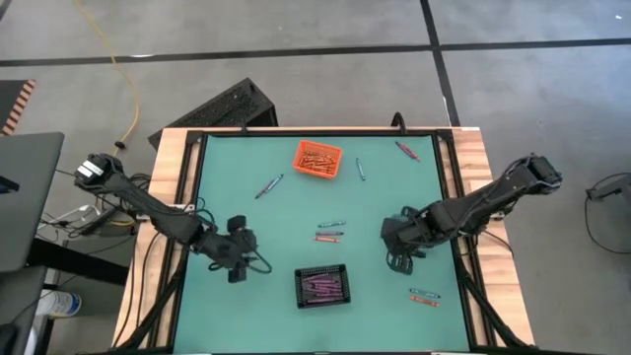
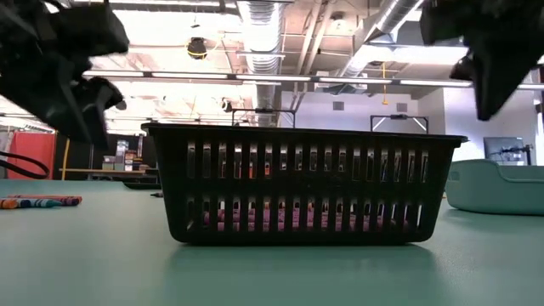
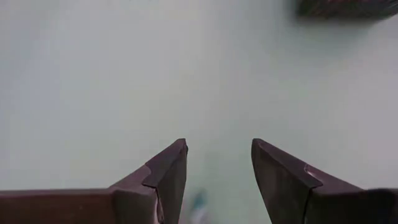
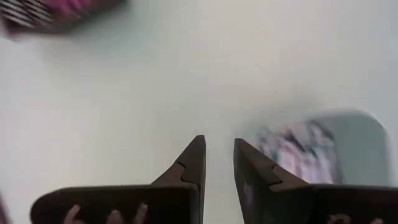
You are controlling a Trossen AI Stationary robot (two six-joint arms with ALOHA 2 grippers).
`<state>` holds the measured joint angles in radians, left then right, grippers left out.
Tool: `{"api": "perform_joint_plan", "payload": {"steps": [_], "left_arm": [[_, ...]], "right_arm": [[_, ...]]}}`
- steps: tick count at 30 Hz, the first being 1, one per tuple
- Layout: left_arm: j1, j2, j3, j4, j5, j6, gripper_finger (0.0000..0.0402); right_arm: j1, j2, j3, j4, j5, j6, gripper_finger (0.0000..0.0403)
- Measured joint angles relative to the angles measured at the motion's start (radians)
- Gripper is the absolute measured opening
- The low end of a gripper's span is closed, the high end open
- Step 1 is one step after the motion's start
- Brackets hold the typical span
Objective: Sort crayons
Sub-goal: Put the orange crayon into the orange bin
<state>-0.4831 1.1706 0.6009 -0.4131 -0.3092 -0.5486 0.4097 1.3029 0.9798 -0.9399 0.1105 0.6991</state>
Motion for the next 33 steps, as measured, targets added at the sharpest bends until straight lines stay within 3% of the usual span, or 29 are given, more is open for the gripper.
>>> {"api": "perform_joint_plan", "payload": {"steps": [3,8,17,27,33], "left_arm": [[0.040,0.000,0.037,-0.186,0.001,-0.075,0.0163],[0.138,0.003,0.025,-0.317,0.062,-0.054,0.0150],[0.251,0.008,-0.014,-0.329,0.105,0.043,0.0140],[0.257,0.018,-0.015,-0.329,0.133,0.097,0.0139],[0.257,0.114,-0.015,-0.317,0.134,0.115,0.0139]], "right_arm": [[0.031,0.000,0.000,0.088,0.038,0.000,0.0075],[0.083,0.000,0.000,0.177,0.104,-0.053,0.0075],[0.134,0.000,0.000,0.195,0.127,-0.078,0.0075],[0.140,0.000,0.000,0.195,0.128,-0.078,0.0075],[0.140,0.000,0.000,0.195,0.127,-0.078,0.0075]]}}
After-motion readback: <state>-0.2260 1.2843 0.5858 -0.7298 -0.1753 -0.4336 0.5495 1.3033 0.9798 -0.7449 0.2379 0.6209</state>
